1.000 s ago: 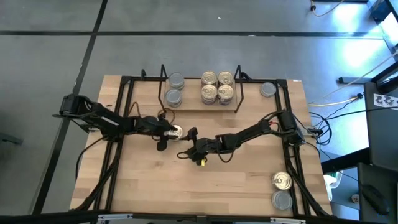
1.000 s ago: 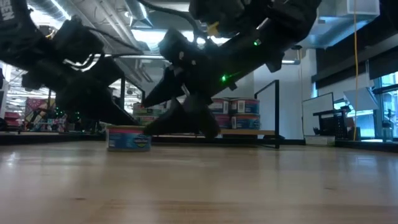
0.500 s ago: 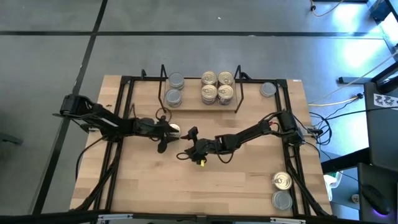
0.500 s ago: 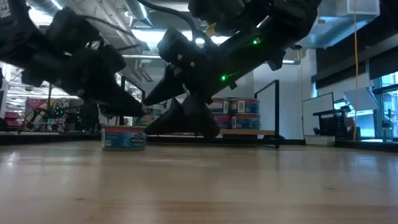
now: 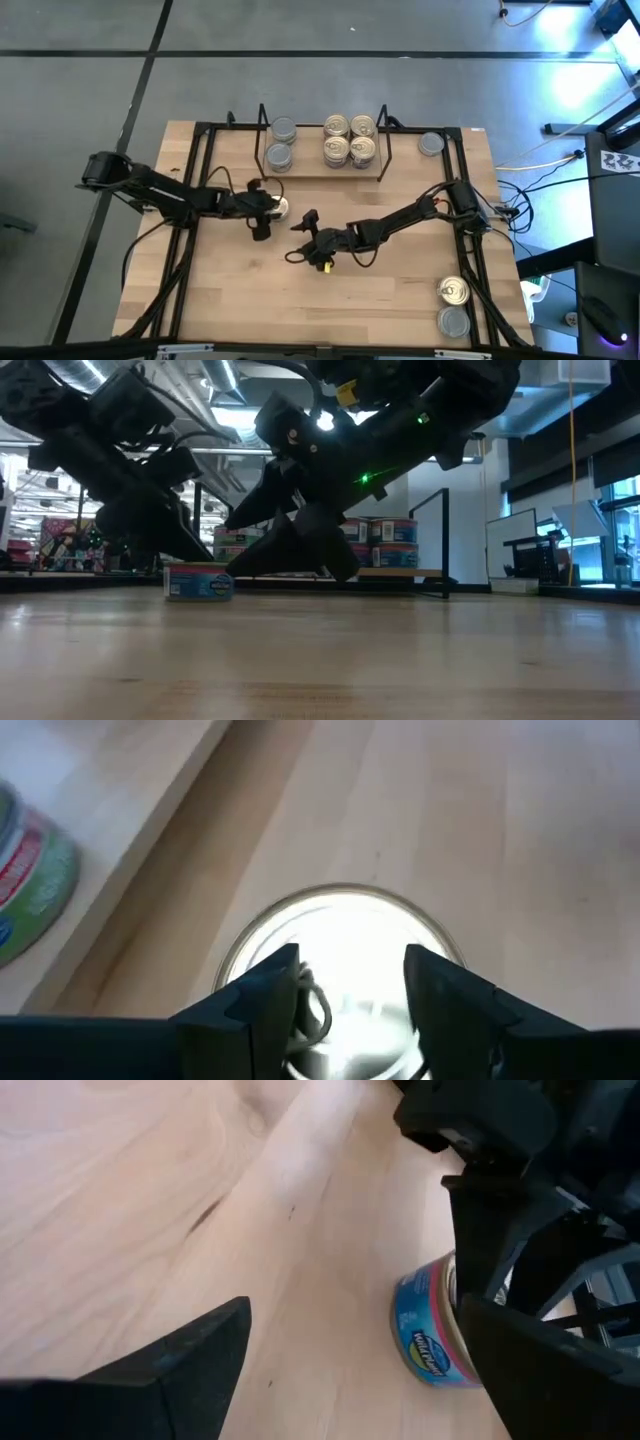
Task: Stack canned seafood by type on shelf
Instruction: Put the blue and pink tuna can on the shelf
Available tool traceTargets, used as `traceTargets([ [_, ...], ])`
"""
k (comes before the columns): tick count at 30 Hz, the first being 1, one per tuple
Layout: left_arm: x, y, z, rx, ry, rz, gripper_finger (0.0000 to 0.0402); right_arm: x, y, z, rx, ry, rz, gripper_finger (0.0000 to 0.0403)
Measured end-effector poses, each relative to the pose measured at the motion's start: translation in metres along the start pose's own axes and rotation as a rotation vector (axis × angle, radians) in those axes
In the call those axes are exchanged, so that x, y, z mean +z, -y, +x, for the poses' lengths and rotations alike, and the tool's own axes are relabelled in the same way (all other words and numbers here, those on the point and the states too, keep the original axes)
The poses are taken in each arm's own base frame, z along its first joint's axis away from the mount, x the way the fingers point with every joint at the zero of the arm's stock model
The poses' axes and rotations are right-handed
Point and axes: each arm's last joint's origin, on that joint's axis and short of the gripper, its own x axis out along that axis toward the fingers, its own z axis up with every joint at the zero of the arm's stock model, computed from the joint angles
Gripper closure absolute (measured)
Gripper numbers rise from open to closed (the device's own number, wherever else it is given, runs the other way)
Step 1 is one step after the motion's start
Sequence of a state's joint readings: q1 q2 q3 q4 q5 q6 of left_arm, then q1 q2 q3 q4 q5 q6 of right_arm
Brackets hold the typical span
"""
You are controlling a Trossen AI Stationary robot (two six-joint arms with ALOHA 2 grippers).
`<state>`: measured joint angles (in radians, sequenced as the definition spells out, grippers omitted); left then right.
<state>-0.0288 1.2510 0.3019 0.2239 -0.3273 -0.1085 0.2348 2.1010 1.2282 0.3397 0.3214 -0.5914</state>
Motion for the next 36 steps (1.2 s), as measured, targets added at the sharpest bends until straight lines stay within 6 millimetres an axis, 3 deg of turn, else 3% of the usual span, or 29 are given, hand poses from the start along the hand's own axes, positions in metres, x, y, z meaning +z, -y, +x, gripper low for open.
traceTargets([
  [6,-0.008,-0.001,0.002,-0.072,-0.017,-0.091,0.0219,0.0,0.0,0.0,0.001,-0.001,0.003,0.005],
  [16,-0.005,0.032,0.007,-0.249,0.079,-0.215,0.0219,0.001,-0.005,-0.006,0.028,-0.049,-0.047,0.005],
  [25,0.023,0.068,0.028,-0.281,0.079,-0.15,0.0219,0.016,-0.014,-0.035,0.062,-0.137,-0.101,0.005],
  [31,0.057,0.077,0.01,-0.306,0.056,-0.084,0.0219,0.019,-0.009,-0.053,0.112,-0.191,-0.058,0.005],
  [36,0.061,0.068,-0.016,-0.276,0.043,-0.058,0.0219,0.02,-0.004,-0.055,0.193,-0.157,-0.006,0.005],
])
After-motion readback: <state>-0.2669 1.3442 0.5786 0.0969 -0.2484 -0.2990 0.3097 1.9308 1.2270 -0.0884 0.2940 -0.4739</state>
